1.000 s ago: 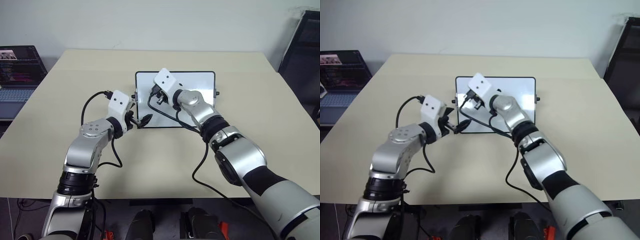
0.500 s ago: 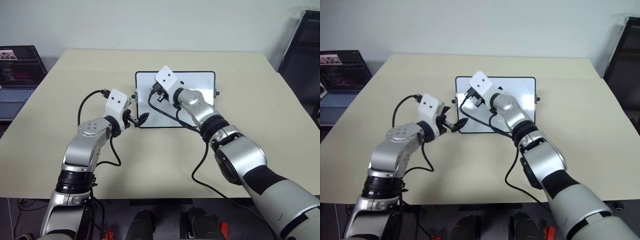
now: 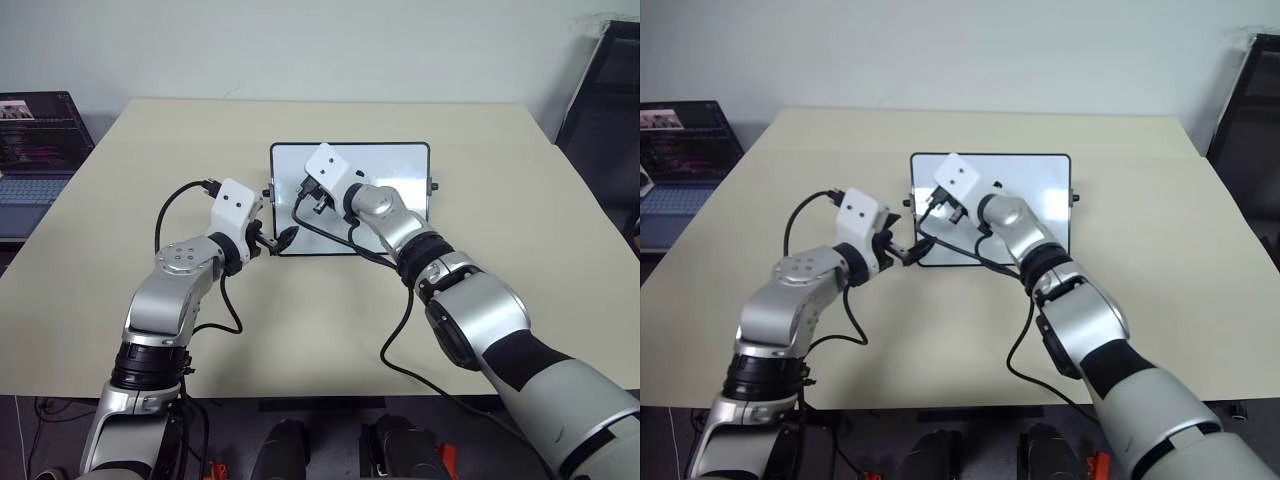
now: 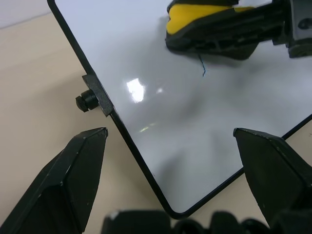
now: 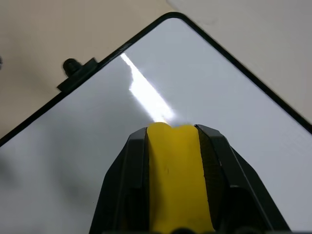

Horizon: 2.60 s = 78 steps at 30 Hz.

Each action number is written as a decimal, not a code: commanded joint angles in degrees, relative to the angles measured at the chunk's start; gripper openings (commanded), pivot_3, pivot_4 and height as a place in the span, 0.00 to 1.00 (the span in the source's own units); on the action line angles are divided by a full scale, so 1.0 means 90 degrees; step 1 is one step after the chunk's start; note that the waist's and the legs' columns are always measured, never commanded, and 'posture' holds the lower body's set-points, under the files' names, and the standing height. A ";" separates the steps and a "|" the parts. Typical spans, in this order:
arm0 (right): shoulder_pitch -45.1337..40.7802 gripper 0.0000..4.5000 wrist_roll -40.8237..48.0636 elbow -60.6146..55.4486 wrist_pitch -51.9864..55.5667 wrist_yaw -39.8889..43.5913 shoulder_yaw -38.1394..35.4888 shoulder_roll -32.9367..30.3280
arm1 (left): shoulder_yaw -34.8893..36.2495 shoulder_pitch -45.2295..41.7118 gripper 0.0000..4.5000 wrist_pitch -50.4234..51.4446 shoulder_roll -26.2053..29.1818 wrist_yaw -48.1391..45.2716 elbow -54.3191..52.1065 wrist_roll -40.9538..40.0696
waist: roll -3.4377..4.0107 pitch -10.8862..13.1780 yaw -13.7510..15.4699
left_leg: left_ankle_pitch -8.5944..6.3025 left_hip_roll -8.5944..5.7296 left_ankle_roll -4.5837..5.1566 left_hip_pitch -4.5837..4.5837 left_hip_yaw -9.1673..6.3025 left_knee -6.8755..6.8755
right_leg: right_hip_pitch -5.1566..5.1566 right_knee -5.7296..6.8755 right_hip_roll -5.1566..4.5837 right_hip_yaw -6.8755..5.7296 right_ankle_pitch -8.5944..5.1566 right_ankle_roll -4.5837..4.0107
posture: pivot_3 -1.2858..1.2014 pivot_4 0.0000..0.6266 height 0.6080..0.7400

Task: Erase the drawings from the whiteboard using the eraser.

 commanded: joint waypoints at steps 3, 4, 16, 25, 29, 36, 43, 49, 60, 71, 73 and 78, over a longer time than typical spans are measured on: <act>-0.0309 0.24 0.0078 -0.0019 -0.0028 -0.0076 -0.0202 0.0148 | 0.0052 0.0007 1.00 0.0093 0.0016 0.0079 -0.0450 0.0018 | 0.0000 0.0000 -0.0001 | 0.0000 0.0001 0.0000 0.0000 0.0000 0.0000 | 0.0000 -0.0001 0.0000 0.0001 0.0000 0.0000 | 0.52 0.24 1.00; -0.0322 0.24 0.0082 -0.0014 -0.0021 -0.0041 -0.0208 0.0186 | 0.0048 0.0016 1.00 0.0114 0.0010 0.0088 -0.0479 0.0015 | 0.0000 0.0000 -0.0002 | 0.0000 0.0001 0.0000 0.0000 0.0000 -0.0001 | 0.0000 -0.0001 0.0000 0.0002 0.0000 0.0000 | 0.52 0.24 1.00; -0.0293 0.24 -0.0046 0.0023 0.0219 -0.0157 -0.0183 0.0067 | 0.0045 0.0030 1.00 0.0144 -0.0005 0.0108 -0.0484 0.0001 | 0.0000 0.0000 0.0000 | 0.0000 0.0000 0.0000 -0.0001 0.0000 -0.0001 | -0.0002 0.0000 0.0000 -0.0001 0.0000 0.0000 | 0.52 0.24 1.00; 0.0096 0.24 -0.0332 0.0025 0.0390 0.0586 0.0188 -0.0131 | 0.0056 0.0029 1.00 -0.0042 0.0021 0.0014 -0.0256 0.0014 | -0.0001 -0.0001 0.0001 | 0.0000 -0.0003 0.0000 0.0002 0.0000 0.0002 | 0.0000 0.0009 -0.0001 -0.0001 0.0000 0.0000 | 0.52 0.24 1.00; 0.0355 0.24 -0.0576 -0.0040 0.0446 0.1012 0.0479 -0.0152 | 0.0081 0.0125 1.00 -0.0042 0.0125 -0.0079 -0.0227 0.0028 | -0.0002 -0.0002 -0.0006 | 0.0000 -0.0003 0.0000 0.0031 0.0012 0.0003 | 0.0016 0.0023 -0.0001 0.0005 0.0000 0.0000 | 0.52 0.24 1.00; 0.0177 0.23 -0.0502 -0.0163 0.0162 0.0335 0.0307 -0.0207 | 0.0096 0.0198 1.00 -0.0152 0.0396 -0.0399 -0.0126 0.0008 | -0.0001 -0.0001 -0.0010 | 0.0005 0.0004 -0.0001 0.0098 0.0012 0.0003 | 0.0068 0.0043 0.0012 0.0011 -0.0001 -0.0005 | 0.52 0.24 1.00; 0.0005 0.23 -0.0450 -0.0124 0.0027 -0.0055 0.0146 -0.0174 | 0.0097 0.0143 1.00 -0.0252 0.0368 -0.0410 -0.0042 0.0028 | -0.0001 -0.0001 -0.0008 | 0.0006 0.0002 -0.0002 0.0092 0.0019 -0.0011 | 0.0060 0.0034 0.0008 0.0015 -0.0003 -0.0008 | 0.52 0.24 1.00; 0.0301 0.23 -0.0692 -0.0081 0.0320 0.0716 0.0460 -0.0186 | 0.0232 -0.0092 1.00 -0.0603 0.0245 -0.0359 0.0207 -0.0023 | -0.0002 -0.0001 -0.0014 | 0.0006 0.0003 -0.0003 0.0094 0.0022 -0.0033 | 0.0054 0.0030 0.0007 0.0016 -0.0006 -0.0014 | 0.52 0.24 1.00; 0.0467 0.23 -0.0983 -0.0208 0.0317 0.1249 0.0882 -0.0280 | 0.0219 -0.0149 1.00 -0.0795 0.0266 -0.0443 0.0385 -0.0006 | -0.0003 -0.0002 -0.0023 | 0.0009 0.0003 -0.0006 0.0109 0.0020 -0.0031 | 0.0067 0.0035 0.0008 0.0016 -0.0006 -0.0013 | 0.52 0.24 1.00; 0.0046 0.23 -0.0793 -0.0185 0.0022 0.0441 0.0610 -0.0226 | 0.0260 0.0028 1.00 -0.0682 0.0306 -0.0371 0.0177 0.0001 | -0.0002 -0.0001 -0.0021 | 0.0012 0.0003 -0.0010 0.0107 0.0016 -0.0031 | 0.0065 0.0035 0.0008 0.0015 -0.0006 -0.0014 | 0.52 0.24 1.00; -0.0094 0.23 -0.0712 -0.0147 -0.0013 0.0362 0.0514 -0.0134 | 0.0289 0.0046 1.00 -0.0670 0.0326 -0.0362 0.0144 -0.0003 | -0.0002 -0.0001 -0.0021 | 0.0012 0.0003 -0.0010 0.0103 0.0017 -0.0032 | 0.0062 0.0034 0.0008 0.0015 -0.0006 -0.0014 | 0.52 0.24 1.00; -0.0323 0.23 -0.0597 -0.0034 -0.0024 0.0276 0.0349 0.0098 | 0.0309 0.0061 1.00 -0.0663 0.0330 -0.0333 0.0113 0.0001 | -0.0002 -0.0001 -0.0019 | 0.0011 0.0005 -0.0011 0.0081 0.0024 -0.0048 | 0.0030 0.0030 0.0007 0.0019 -0.0007 -0.0016 | 0.52 0.24 1.00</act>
